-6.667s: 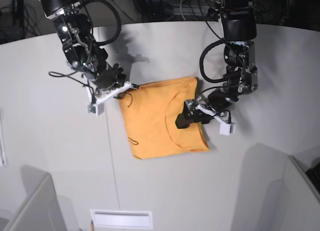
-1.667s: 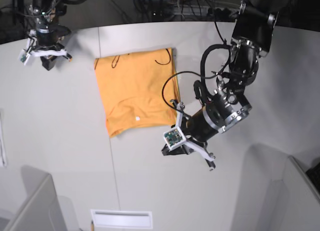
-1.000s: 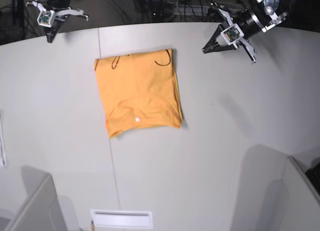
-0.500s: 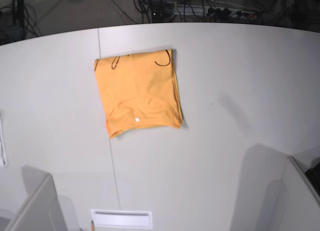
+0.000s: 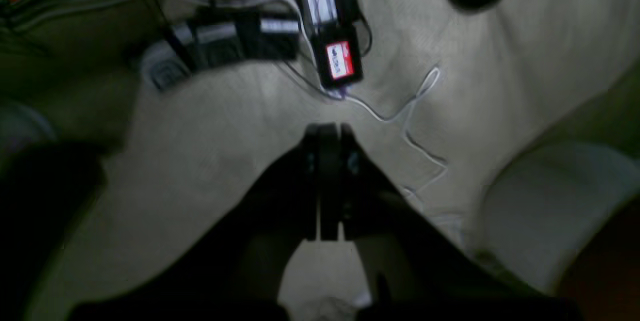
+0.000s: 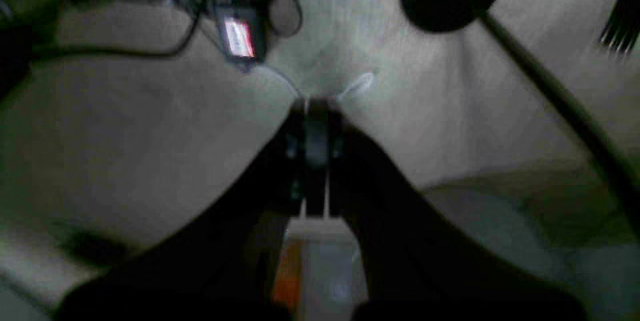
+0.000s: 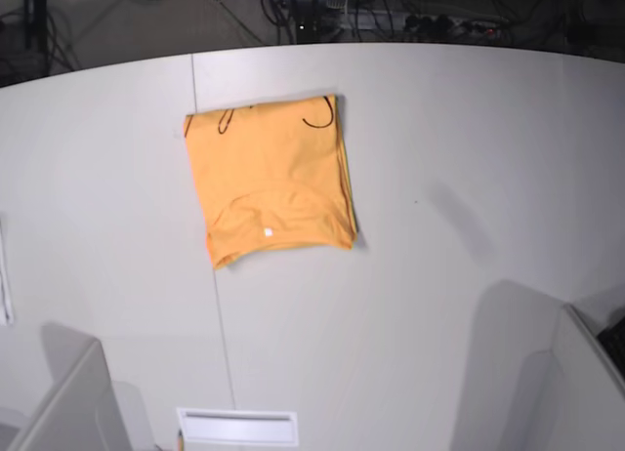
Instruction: Fold the T-shirt properly
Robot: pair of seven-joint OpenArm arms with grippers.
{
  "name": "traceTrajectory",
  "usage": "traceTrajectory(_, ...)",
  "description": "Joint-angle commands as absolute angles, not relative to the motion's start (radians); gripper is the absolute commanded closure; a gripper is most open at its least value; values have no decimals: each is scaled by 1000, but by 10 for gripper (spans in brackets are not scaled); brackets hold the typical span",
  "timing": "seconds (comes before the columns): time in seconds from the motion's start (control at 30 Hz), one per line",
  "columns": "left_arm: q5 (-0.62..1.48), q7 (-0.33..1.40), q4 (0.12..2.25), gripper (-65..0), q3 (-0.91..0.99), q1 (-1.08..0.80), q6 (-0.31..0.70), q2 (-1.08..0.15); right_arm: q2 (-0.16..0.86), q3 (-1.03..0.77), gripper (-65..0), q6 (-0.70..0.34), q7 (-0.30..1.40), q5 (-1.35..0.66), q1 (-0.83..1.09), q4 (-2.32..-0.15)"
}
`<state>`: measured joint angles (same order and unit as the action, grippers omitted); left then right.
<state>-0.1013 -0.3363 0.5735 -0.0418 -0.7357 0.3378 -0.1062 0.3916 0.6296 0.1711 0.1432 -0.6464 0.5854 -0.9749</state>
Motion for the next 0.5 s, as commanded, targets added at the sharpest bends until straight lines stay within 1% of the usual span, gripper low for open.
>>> traceTrajectory(0.0,-105,-346,522,0,-45,-730,337,-87,387,694,0,162,93,-647,565,-905)
traceTrajectory(0.07,-104,-344,409,0,-44,-651,326,-62,338,831,0,162,-58,-647,476,-705)
traceTrajectory(0.13,-101,-344,283,0,-42,-564,311,-47,275,921,0,162,-213,-648,387,-484)
traceTrajectory(0.2,-93,-344,157,0,-35,-472,289,-33,205,960,0,162,-381,-651,314,-260)
traceTrajectory(0.27,-93,-344,79,0,-35,-409,274,-30,153,958,0,162,-510,-651,266,-99)
traceTrajectory(0.33,-91,-344,74,0,-33,-392,274,-28,130,958,0,162,-562,-651,243,-28)
traceTrajectory(0.47,-47,-346,134,0,-33,-390,274,-10,143,958,0,162,-562,-651,228,-35)
